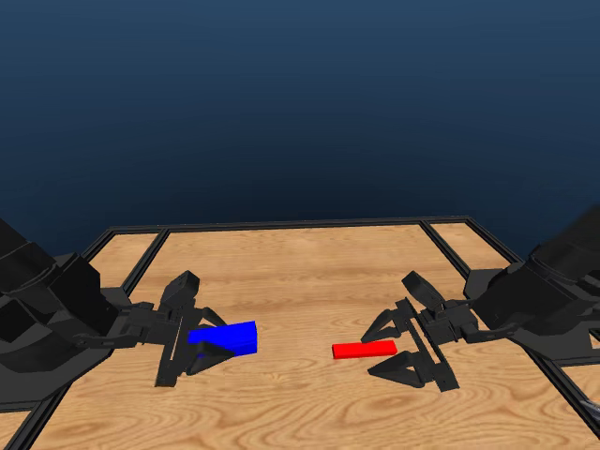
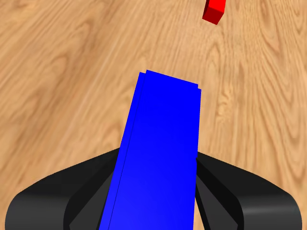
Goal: Insert peg into socket
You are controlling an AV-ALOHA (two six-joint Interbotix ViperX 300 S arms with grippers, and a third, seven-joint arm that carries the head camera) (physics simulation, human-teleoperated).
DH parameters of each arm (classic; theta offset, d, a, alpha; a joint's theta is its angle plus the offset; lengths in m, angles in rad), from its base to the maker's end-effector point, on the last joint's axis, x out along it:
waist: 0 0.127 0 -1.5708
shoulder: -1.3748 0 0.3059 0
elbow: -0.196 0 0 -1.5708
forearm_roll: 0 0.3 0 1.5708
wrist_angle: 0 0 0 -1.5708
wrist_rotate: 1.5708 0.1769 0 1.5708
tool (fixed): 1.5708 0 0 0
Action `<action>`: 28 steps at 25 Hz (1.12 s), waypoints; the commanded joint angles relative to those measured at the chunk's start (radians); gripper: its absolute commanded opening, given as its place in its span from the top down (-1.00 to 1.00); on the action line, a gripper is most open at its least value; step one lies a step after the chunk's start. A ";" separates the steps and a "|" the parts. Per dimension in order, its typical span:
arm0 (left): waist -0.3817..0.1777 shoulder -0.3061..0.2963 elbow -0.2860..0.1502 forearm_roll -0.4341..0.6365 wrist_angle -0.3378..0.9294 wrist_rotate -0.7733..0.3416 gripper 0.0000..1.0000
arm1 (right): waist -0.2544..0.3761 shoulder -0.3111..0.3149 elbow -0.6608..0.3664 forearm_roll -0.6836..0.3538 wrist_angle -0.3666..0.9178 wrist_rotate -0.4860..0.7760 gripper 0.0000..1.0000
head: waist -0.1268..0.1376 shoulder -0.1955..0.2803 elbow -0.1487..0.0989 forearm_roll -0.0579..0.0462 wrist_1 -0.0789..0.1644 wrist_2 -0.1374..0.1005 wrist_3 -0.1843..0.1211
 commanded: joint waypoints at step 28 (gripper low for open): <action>-0.134 -0.276 -0.306 -0.050 0.379 0.311 1.00 | 0.041 -0.213 -0.296 0.113 0.383 -0.514 1.00 | 0.083 -0.140 0.068 0.026 0.027 0.000 -0.077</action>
